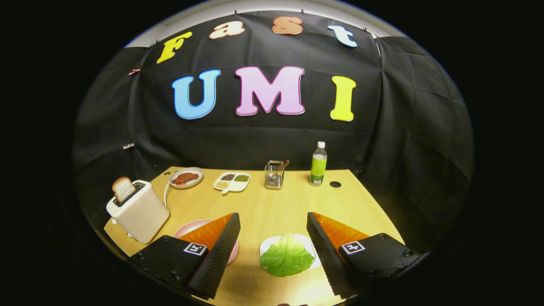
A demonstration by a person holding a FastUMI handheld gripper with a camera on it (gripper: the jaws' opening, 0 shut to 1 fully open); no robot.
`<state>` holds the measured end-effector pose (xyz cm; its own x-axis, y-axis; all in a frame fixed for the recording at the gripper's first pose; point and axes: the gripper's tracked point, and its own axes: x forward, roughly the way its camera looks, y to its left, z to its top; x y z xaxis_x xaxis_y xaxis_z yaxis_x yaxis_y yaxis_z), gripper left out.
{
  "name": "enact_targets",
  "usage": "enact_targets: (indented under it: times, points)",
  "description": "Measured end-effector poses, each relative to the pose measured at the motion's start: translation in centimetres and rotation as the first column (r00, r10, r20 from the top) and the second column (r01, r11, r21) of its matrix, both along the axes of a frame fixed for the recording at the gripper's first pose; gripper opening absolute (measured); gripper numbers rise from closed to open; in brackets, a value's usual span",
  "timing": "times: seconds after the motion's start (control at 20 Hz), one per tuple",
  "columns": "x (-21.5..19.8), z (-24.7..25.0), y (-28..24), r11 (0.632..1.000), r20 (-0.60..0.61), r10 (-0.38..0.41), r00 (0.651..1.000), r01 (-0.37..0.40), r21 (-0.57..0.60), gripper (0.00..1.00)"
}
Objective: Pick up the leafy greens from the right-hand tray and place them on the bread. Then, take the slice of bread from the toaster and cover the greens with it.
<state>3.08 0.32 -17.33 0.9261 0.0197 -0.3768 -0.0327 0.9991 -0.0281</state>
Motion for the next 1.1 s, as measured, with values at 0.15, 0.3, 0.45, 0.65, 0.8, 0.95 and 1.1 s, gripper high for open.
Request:
enact_targets:
  times: [0.15,0.3,0.45,0.65,0.8,0.95,1.1]
  points:
    - [0.2,-4.2,-0.5,1.0,-0.086,-0.009,0.996,0.009,-0.001,0.98]
    - [0.1,-8.4,-1.5,0.999,-0.168,-0.042,0.985,0.042,0.0,0.98]
    - [1.0,-12.2,-2.4,0.998,-0.219,-0.066,0.973,0.065,-0.013,0.98]
    - [2.5,-16.0,-3.6,0.99,-0.278,-0.126,0.952,0.137,0.018,0.98]
    - [3.0,-18.4,-4.1,0.988,-0.322,-0.143,0.936,0.153,0.003,0.99]
    - [2.4,-20.3,-3.1,0.992,-0.382,-0.106,0.918,0.126,0.026,0.98]
    - [2.2,-20.6,-3.3,0.993,-0.391,-0.111,0.914,0.114,-0.015,0.91]
